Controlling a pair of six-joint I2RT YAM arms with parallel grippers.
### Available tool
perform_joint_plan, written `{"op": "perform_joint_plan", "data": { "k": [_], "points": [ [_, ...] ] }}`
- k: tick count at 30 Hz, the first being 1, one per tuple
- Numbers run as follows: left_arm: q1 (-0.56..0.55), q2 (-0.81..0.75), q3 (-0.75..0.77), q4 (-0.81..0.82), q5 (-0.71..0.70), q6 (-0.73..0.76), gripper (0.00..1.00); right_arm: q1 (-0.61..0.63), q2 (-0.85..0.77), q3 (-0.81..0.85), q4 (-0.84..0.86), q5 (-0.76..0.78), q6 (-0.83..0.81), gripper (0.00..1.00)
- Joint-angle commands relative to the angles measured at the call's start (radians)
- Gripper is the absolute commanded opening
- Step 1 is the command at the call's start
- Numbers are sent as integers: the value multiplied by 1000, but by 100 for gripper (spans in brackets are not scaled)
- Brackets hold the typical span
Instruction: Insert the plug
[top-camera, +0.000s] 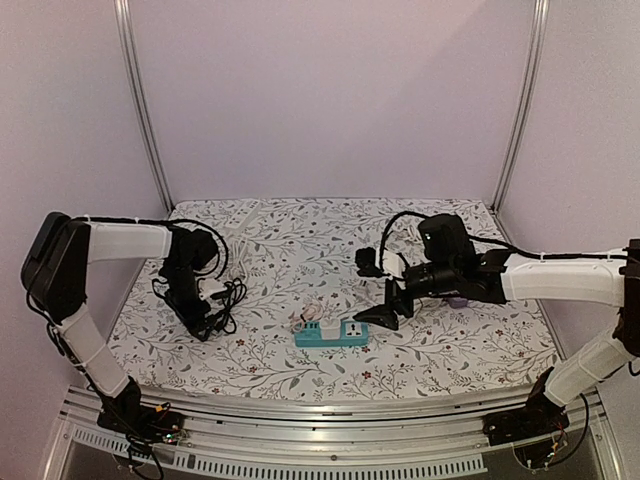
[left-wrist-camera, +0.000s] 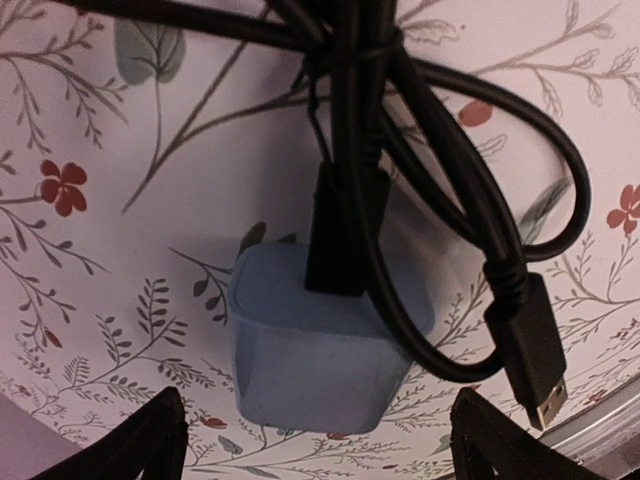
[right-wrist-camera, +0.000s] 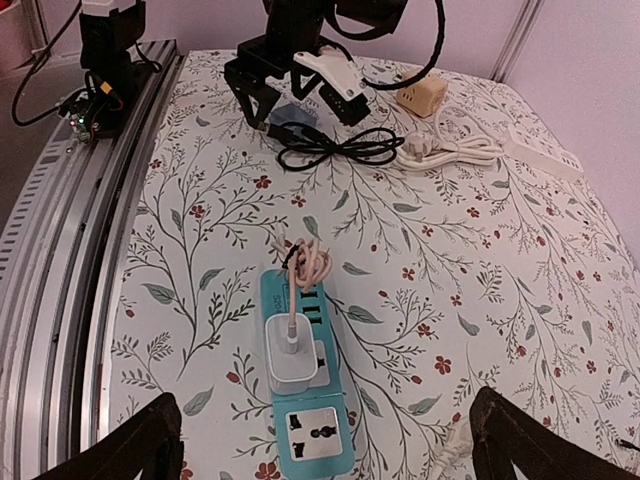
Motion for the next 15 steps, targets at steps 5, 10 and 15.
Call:
{"op": "perform_joint_plan", "data": {
  "k": [5, 10, 15],
  "points": [
    [9, 32, -16, 89, 3, 64, 81, -7, -11, -23, 45, -13, -5, 99],
    [8, 48, -5, 105, 17, 62, 59, -8, -22, -51, 63, -12, -2, 99],
    [8, 41, -13, 127, 36, 67, 53, -12, -29, -63, 68, -11, 5, 99]
  ]
}}
